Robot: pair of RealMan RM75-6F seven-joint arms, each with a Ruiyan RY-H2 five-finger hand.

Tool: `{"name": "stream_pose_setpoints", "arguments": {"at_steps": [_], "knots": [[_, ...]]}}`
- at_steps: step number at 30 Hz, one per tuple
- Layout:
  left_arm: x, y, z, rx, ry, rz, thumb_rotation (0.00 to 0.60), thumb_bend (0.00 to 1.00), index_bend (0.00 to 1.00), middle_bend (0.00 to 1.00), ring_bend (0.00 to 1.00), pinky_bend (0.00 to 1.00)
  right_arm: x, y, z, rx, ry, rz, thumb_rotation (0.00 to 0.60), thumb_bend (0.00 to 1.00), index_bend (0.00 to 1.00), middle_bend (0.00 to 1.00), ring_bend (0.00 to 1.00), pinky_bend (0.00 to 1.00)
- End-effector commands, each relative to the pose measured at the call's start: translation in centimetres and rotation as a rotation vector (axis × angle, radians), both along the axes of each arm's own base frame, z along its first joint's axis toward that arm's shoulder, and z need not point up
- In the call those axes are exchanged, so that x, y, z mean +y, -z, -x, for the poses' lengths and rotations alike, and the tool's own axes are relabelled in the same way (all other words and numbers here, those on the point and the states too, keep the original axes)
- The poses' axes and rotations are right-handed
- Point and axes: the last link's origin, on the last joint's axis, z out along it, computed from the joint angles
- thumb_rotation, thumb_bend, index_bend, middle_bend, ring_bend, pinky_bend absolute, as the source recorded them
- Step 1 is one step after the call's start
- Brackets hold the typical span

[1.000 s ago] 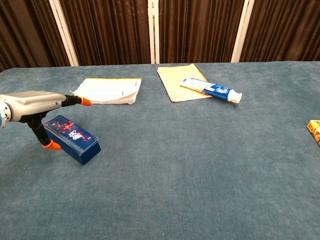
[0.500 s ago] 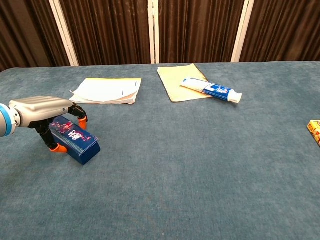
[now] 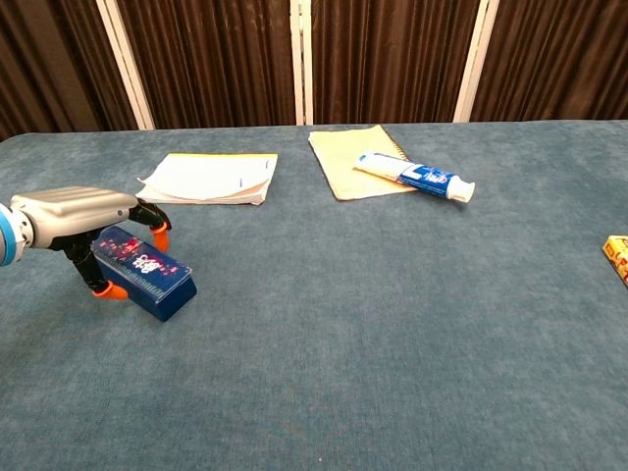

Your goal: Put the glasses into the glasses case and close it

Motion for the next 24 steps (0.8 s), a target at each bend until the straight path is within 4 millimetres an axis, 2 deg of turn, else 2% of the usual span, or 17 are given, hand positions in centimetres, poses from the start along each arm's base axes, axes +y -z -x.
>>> {"name": "stream_pose_setpoints", "arguments": {"at_steps": [1,5,8,13,15,18,21,24], "knots": [[-0.4,-1.4,0.0,-0.024,0.005,-0.032,0.600,0.00,0.03,0.00,0.00,0.00,0.0,0.0,-0.1,-0.004,-0.005,-0.004,0.600,0.00,0.00,0.00,0.00,0.00],[-1.3,-3.6,0.2,-0.051,0.005,-0.093,0.600,0.00,0.00,0.00,0.00,0.00,0.2,-0.2,-0.2,-0.014,-0.012,0.000,0.600,0.00,0.00,0.00,0.00,0.00],[-2.6,-6.4,0.8,-0.078,-0.001,-0.179,0.600,0.00,0.00,0.00,0.00,0.00,0.3,-0.3,-0.2,-0.013,-0.019,0.002,0.600,0.00,0.00,0.00,0.00,0.00],[-5.2,-11.2,2.8,-0.056,-0.027,-0.355,0.600,0.00,0.00,0.00,0.00,0.00,0.5,-0.2,-0.5,-0.013,-0.040,-0.002,0.600,0.00,0.00,0.00,0.00,0.00],[-7.4,-14.1,4.4,-0.033,-0.081,-0.459,0.600,0.00,0.00,0.00,0.00,0.00,0.7,-0.4,-0.8,-0.021,-0.057,-0.001,0.600,0.00,0.00,0.00,0.00,0.00],[-9.4,-16.2,5.5,-0.054,-0.130,-0.515,0.600,0.00,0.00,0.00,0.00,0.00,0.9,-0.6,-0.8,-0.025,-0.065,0.004,0.600,0.00,0.00,0.00,0.00,0.00],[-11.1,-17.4,6.3,-0.060,-0.154,-0.540,0.600,0.00,0.00,0.00,0.00,0.00,0.9,-0.9,-0.8,-0.025,-0.073,0.014,0.600,0.00,0.00,0.00,0.00,0.00],[-11.7,-18.0,6.4,-0.075,-0.163,-0.540,0.600,0.00,0.00,0.00,0.00,0.00,1.0,-0.9,-0.9,-0.024,-0.077,0.015,0.600,0.00,0.00,0.00,0.00,0.00]]}}
